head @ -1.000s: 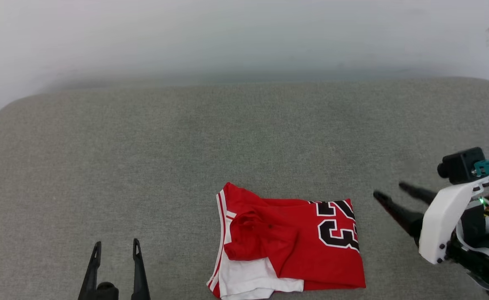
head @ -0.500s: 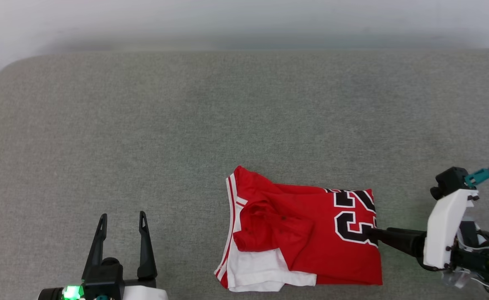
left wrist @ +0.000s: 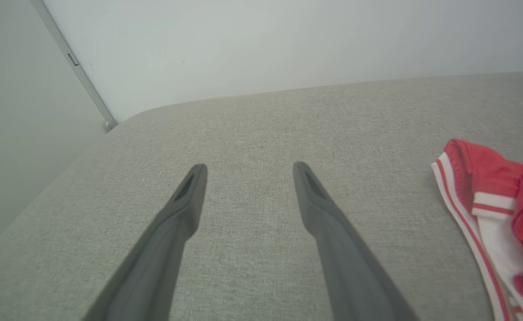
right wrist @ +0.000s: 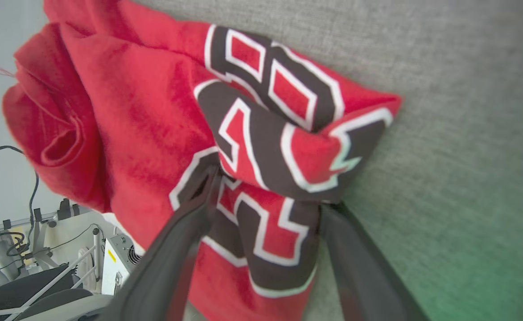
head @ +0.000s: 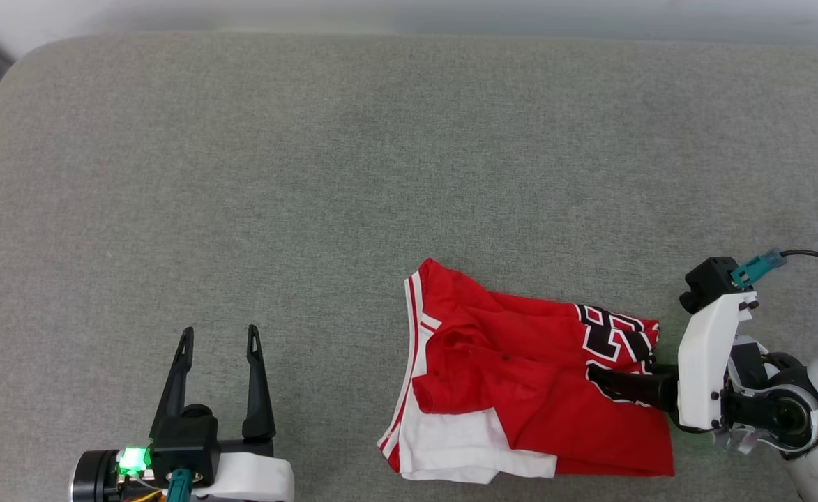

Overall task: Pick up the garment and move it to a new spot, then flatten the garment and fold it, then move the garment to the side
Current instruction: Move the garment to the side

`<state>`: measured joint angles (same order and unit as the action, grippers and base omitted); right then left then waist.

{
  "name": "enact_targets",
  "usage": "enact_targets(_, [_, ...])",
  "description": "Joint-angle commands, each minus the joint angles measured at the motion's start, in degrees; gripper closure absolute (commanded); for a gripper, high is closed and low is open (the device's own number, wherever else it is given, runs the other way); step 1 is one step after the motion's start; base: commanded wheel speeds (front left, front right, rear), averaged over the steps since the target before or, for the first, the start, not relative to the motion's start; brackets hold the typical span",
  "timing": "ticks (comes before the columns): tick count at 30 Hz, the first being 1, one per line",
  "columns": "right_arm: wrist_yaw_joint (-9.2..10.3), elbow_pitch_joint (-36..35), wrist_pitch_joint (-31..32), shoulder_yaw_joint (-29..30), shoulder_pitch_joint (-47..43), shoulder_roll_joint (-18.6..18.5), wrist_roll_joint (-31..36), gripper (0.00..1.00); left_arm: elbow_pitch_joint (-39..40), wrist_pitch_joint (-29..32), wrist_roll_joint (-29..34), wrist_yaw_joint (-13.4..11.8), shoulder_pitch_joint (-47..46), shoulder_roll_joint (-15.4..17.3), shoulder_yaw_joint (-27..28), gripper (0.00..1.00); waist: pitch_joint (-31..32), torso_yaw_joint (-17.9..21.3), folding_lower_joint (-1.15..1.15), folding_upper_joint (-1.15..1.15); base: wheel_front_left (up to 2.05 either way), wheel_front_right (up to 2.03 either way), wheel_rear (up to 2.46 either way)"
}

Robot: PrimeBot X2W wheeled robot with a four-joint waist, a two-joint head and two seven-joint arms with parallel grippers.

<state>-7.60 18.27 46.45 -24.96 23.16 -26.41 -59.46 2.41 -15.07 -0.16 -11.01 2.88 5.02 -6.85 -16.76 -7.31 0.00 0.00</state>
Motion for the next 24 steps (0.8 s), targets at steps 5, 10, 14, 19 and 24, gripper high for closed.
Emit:
enact_targets(5, [0.18,2.22,-0.91,-4.42,-2.4,0.8,-0.06,1.0,-0.28,-0.12,-0.13,-0.18,-0.01,0.1,0.5,0.0,0.55,0.22,0.0,0.0,0.0,0.0,0.0])
enact_targets(10, [0.12,-0.84,-3.91,-4.31,0.4,-1.01,-1.55,1.0,-1.09,-0.12,-0.18,0.19,1.1,0.1,0.57,0.0,2.74,1.09,0.0,0.0,0.0,0.0,0.0])
enact_targets(14, [0.12,-4.98,-5.49,-5.4,2.48,-2.97,-2.1,1.0,-1.35,-0.12,-0.17,0.13,1.71,0.39,0.98,0.0,4.99,2.32,0.0,0.0,0.0,0.0,0.0])
enact_targets(19, [0.12,-11.33,-5.73,-8.6,4.71,-6.68,-0.69,1.0,-0.46,-0.12,-0.11,0.01,3.64,0.61,1.41,0.0,7.06,5.52,0.0,0.0,0.0,0.0,0.0])
enact_targets(24, [0.12,-17.47,-5.27,-10.69,7.06,-11.23,0.74,1.0,0.1,-0.12,-0.06,-0.16,4.62,0.63,1.87,0.0,7.05,10.61,0.0,0.0,0.0,0.0,0.0])
